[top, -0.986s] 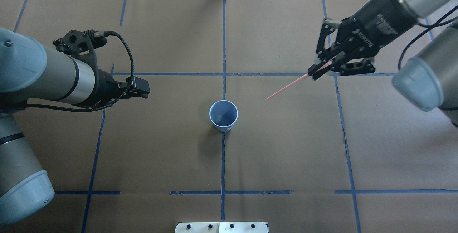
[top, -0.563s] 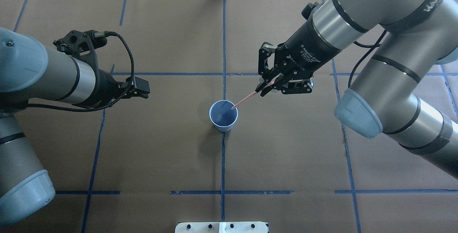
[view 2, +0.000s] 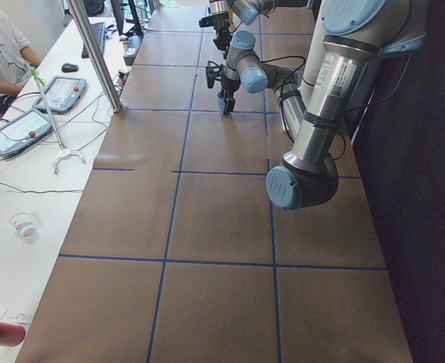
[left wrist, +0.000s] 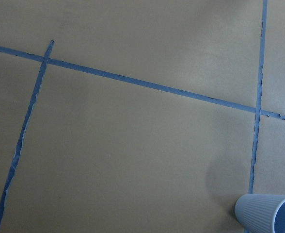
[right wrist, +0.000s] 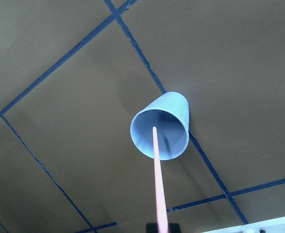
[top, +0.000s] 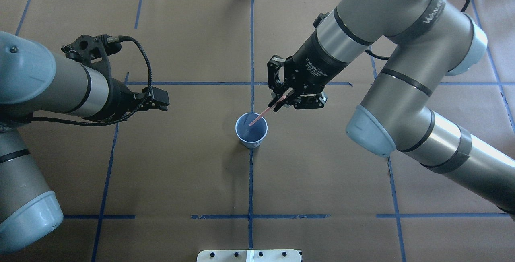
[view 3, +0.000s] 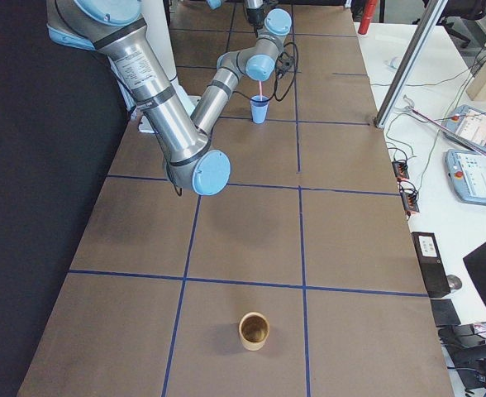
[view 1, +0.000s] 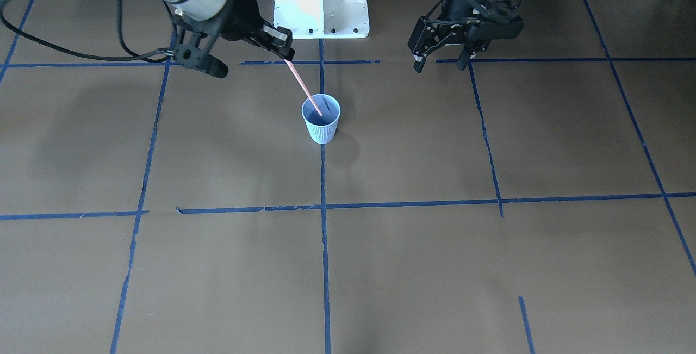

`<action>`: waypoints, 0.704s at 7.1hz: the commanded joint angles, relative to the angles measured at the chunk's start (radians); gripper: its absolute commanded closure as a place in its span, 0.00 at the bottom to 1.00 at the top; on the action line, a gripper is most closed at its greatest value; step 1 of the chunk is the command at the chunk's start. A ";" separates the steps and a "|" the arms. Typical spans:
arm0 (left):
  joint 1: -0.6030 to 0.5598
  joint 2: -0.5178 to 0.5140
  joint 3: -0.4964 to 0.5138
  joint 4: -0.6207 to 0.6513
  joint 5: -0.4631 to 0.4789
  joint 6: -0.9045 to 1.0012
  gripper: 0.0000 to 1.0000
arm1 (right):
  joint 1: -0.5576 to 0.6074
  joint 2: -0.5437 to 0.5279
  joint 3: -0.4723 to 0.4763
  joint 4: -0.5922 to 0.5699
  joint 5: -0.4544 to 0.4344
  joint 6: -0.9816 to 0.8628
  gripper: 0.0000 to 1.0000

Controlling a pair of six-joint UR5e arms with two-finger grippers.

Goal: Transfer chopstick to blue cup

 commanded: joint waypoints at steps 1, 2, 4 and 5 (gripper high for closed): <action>0.001 0.000 0.000 0.000 0.000 0.000 0.00 | -0.054 0.052 -0.129 0.055 -0.061 0.000 0.75; 0.002 0.000 0.000 0.000 0.000 0.000 0.00 | -0.062 0.065 -0.192 0.126 -0.066 0.001 0.01; 0.002 0.000 -0.001 0.000 0.000 0.000 0.00 | -0.058 0.071 -0.156 0.126 -0.076 0.009 0.00; -0.001 0.011 -0.001 0.000 -0.002 0.019 0.00 | -0.021 0.021 -0.086 0.122 -0.072 0.007 0.00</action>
